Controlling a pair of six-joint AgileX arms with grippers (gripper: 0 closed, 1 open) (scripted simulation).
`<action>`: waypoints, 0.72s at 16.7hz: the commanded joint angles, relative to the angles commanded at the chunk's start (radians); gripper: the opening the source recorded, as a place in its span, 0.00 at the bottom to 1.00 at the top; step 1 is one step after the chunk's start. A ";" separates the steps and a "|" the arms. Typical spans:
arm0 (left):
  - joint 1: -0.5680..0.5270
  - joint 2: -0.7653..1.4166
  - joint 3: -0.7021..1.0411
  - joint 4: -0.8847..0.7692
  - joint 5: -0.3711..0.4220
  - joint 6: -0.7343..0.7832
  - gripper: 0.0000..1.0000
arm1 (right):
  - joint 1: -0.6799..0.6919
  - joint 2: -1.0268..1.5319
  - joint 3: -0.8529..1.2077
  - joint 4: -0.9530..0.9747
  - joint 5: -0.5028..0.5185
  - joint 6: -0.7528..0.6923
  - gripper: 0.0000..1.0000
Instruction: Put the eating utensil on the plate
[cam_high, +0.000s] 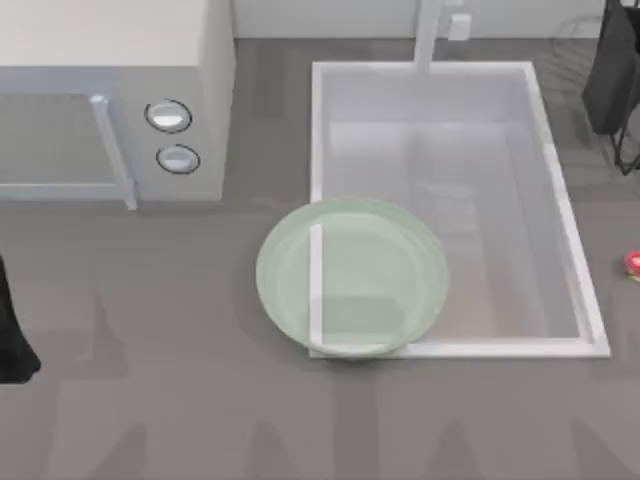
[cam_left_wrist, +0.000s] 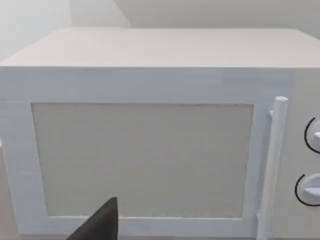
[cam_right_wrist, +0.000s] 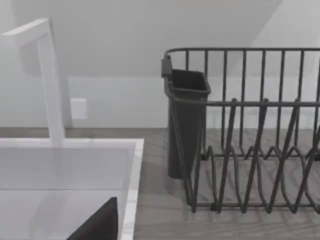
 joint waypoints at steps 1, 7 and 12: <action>0.000 0.000 0.000 0.000 0.000 0.000 1.00 | 0.000 0.000 0.000 0.000 0.000 0.000 1.00; 0.000 0.000 0.000 0.000 0.000 0.000 1.00 | -0.011 0.157 0.146 -0.108 0.000 -0.097 1.00; 0.000 0.000 0.000 0.000 0.000 0.000 1.00 | -0.031 0.569 0.451 -0.348 -0.004 -0.300 1.00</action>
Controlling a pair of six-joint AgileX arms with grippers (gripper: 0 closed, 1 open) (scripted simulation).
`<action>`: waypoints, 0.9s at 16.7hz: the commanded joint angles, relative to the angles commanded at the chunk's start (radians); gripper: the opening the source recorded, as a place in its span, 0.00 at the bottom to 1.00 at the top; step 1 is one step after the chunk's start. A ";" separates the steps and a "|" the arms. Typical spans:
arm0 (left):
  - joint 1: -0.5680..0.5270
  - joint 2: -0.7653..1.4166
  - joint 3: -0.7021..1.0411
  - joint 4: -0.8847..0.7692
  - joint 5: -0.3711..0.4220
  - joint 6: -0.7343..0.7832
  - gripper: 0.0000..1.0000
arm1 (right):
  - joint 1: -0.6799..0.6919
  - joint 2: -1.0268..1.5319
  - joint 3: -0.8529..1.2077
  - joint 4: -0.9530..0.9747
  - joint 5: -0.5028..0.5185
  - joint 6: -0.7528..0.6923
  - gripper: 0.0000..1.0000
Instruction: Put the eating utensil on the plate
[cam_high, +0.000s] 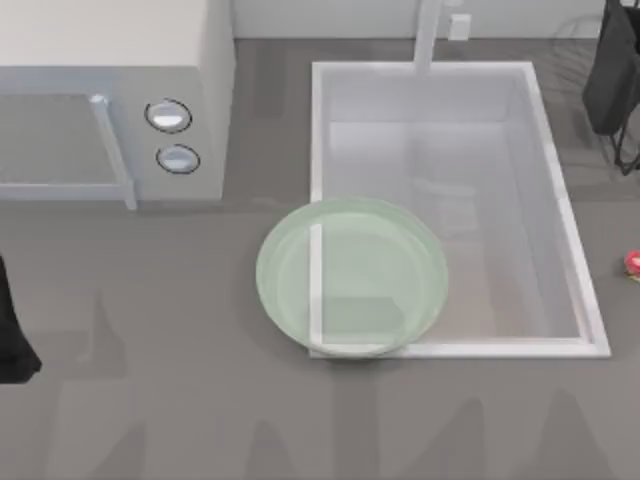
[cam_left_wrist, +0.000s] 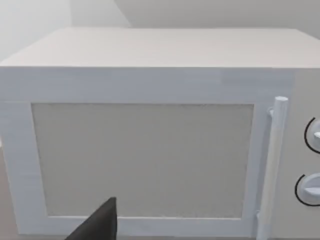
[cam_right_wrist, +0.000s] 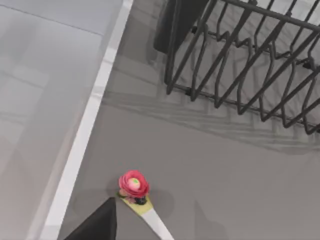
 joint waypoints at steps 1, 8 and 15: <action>0.000 0.000 0.000 0.000 0.000 0.000 1.00 | -0.005 0.104 0.068 -0.057 -0.001 -0.046 1.00; 0.000 0.000 0.000 0.000 0.000 0.000 1.00 | -0.046 0.803 0.537 -0.454 -0.005 -0.362 1.00; 0.000 0.000 0.000 0.000 0.000 0.000 1.00 | -0.074 1.231 0.871 -0.702 0.000 -0.577 1.00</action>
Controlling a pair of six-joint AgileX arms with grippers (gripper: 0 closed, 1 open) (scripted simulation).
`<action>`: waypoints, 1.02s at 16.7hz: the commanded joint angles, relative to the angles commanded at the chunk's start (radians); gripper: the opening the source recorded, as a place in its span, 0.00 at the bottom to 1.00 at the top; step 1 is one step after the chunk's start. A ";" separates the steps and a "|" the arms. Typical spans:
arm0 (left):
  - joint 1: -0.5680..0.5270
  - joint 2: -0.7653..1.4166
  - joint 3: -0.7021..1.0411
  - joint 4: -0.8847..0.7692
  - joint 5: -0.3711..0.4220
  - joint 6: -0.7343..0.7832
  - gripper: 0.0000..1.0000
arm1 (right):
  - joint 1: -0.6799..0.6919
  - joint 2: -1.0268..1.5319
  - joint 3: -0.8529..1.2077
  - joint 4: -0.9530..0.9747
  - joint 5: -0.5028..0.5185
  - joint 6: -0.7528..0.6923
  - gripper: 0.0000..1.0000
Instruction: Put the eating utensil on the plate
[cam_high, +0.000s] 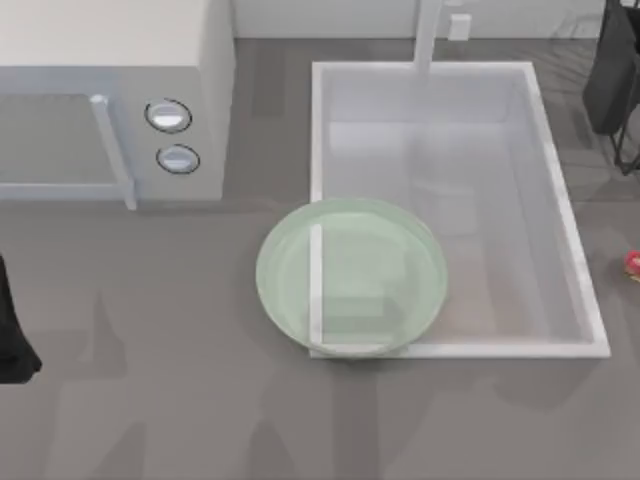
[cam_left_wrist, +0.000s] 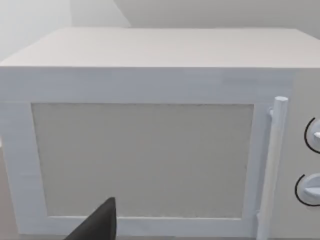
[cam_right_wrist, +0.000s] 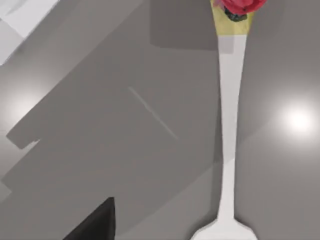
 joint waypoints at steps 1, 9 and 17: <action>0.000 0.000 0.000 0.000 0.000 0.000 1.00 | -0.002 0.029 0.025 -0.016 0.001 -0.015 1.00; 0.000 0.000 0.000 0.000 0.000 0.000 1.00 | 0.001 0.055 0.046 -0.028 0.001 -0.029 1.00; 0.000 0.000 0.000 0.000 0.000 0.000 1.00 | 0.000 0.183 -0.121 0.274 0.002 -0.025 1.00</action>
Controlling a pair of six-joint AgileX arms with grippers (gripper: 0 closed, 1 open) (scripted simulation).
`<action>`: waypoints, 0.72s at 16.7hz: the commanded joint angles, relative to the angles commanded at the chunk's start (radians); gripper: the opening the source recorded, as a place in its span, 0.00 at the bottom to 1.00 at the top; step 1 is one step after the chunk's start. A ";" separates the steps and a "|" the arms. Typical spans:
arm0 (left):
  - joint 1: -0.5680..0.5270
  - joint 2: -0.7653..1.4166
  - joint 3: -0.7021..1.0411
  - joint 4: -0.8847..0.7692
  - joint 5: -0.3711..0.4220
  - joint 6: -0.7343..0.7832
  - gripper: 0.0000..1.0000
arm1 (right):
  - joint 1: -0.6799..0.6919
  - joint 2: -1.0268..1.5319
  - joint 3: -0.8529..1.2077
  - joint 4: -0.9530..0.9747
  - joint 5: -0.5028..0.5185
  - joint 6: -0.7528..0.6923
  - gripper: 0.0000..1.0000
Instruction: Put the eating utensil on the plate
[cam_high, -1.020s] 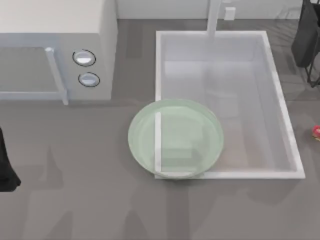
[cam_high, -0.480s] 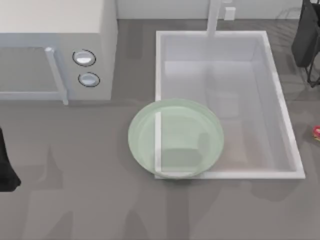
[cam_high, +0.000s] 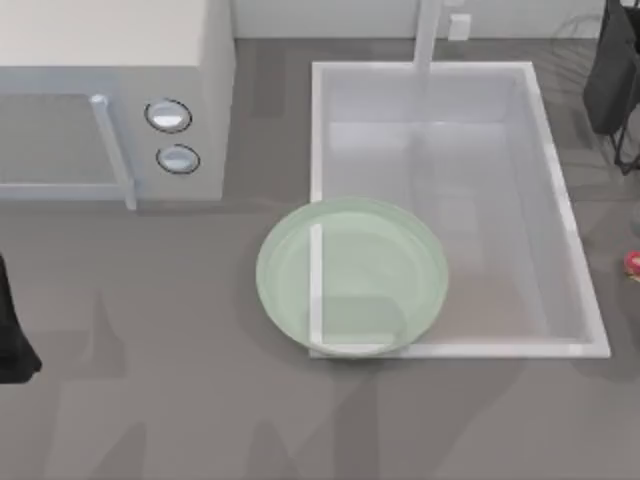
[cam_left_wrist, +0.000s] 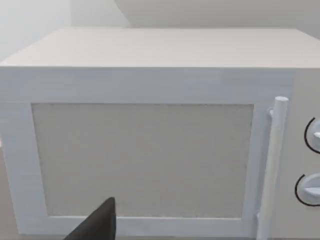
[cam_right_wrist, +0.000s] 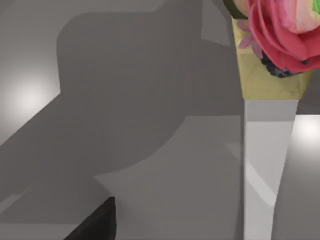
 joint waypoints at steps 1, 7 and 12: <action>0.000 0.000 0.000 0.000 0.000 0.000 1.00 | 0.000 0.016 -0.019 0.032 0.000 0.000 1.00; 0.000 0.000 0.000 0.000 0.000 0.000 1.00 | 0.000 0.033 -0.040 0.064 0.000 0.000 1.00; 0.000 0.000 0.000 0.000 0.000 0.000 1.00 | 0.000 0.033 -0.040 0.064 0.000 0.000 0.62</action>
